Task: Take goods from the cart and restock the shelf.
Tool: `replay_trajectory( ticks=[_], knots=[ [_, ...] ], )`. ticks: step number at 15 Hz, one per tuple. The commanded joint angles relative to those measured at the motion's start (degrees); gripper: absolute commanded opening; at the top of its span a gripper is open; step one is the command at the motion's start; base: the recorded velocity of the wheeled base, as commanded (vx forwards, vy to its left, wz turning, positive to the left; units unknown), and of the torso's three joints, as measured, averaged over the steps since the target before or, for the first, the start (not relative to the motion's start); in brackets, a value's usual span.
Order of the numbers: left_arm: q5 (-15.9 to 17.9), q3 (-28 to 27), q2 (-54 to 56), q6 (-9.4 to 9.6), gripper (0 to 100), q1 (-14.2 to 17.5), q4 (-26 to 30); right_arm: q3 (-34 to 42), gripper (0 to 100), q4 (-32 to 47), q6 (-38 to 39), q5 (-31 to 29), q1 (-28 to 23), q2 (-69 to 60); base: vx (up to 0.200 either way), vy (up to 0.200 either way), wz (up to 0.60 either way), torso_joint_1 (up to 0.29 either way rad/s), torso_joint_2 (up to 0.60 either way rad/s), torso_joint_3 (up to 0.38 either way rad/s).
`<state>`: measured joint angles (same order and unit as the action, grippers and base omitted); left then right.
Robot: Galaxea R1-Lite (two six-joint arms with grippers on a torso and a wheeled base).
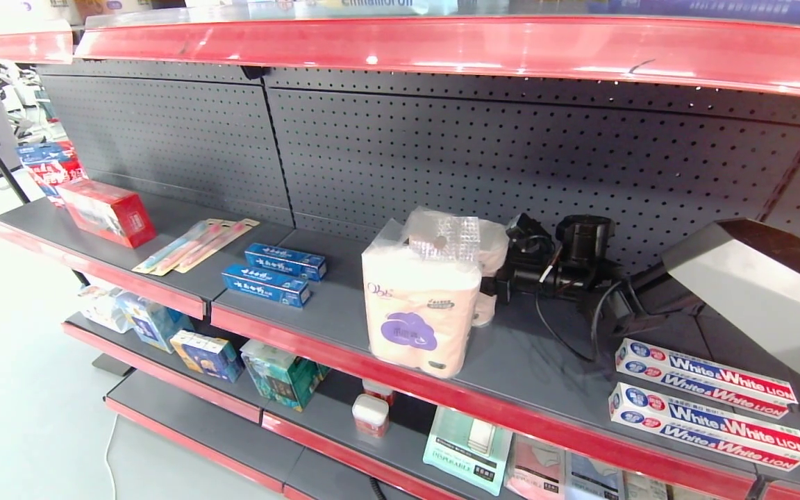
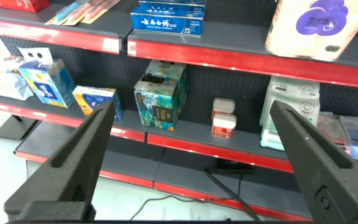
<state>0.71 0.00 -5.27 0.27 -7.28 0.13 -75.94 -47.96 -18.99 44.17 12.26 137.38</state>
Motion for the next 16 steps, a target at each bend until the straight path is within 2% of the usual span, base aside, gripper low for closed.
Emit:
replay_trajectory(
  ticks=[1, 16],
  knots=[
    [0.0, 0.0, -0.1, 0.0, 100, 0.0, 0.0, -0.2, 0, 0.0, 0.1, 0.7, 0.0, 0.3, 0.0, 0.0, 0.0, 0.0, 0.0, 0.0],
    [0.0, 0.0, -0.1, 0.0, 100, 0.0, 0.0, -0.2, 0, 0.2, 0.0, 2.5, -1.3, 0.6, 0.0, 0.0, 0.0, 0.0, 0.0, 0.0]
  ],
)
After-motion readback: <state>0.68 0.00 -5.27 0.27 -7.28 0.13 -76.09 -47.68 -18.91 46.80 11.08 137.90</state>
